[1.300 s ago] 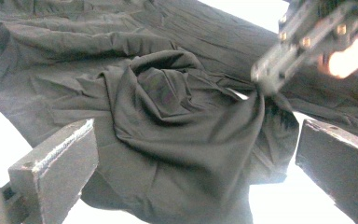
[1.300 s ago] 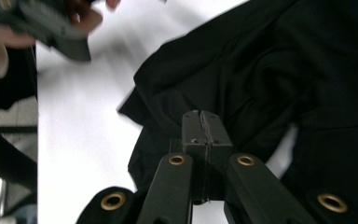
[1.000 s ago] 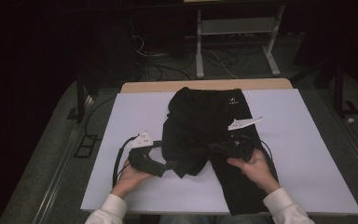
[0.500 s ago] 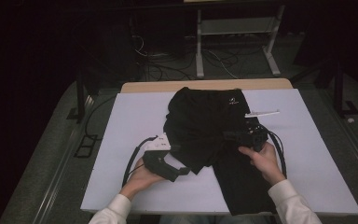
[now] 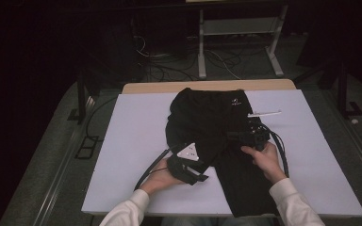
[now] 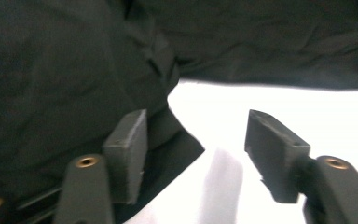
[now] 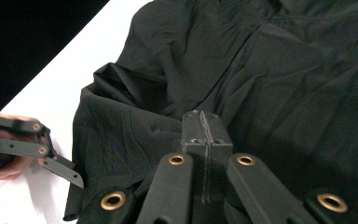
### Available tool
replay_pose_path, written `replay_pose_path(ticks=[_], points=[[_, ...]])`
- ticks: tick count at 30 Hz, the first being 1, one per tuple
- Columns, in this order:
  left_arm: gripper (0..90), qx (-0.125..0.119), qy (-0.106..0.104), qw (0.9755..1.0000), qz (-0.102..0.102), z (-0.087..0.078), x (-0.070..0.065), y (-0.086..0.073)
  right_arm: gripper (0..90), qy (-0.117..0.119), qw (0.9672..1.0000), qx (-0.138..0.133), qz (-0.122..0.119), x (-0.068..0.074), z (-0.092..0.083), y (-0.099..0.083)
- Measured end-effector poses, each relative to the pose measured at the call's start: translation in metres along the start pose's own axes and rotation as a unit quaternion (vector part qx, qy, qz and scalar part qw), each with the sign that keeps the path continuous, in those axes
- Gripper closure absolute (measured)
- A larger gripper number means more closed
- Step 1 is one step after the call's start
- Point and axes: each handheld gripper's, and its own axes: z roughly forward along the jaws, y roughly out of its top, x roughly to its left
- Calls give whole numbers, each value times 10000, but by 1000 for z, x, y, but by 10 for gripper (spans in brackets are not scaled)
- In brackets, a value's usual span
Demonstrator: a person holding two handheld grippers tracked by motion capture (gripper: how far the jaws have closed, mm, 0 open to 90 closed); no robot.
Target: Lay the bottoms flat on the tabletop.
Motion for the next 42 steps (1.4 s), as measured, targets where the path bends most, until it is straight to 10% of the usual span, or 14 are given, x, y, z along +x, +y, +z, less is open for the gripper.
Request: replay_pose_path(ticks=[10,25,35,42], points=[[878,-86,440,9978,492,7,-2,3,888,-24,10000,32,48,-4,2,-1],[889,63,-28,9998,165,-72,-5,-13,888,436,9975,427,-349,34,-14,-6],[888,419,-151,9989,114,-105,-9,-39,888,902,9877,1027,-764,75,-2,-28],[888,602,-170,9980,-81,-121,-8,-62,888,1370,9735,1505,-1046,103,14,-48]])
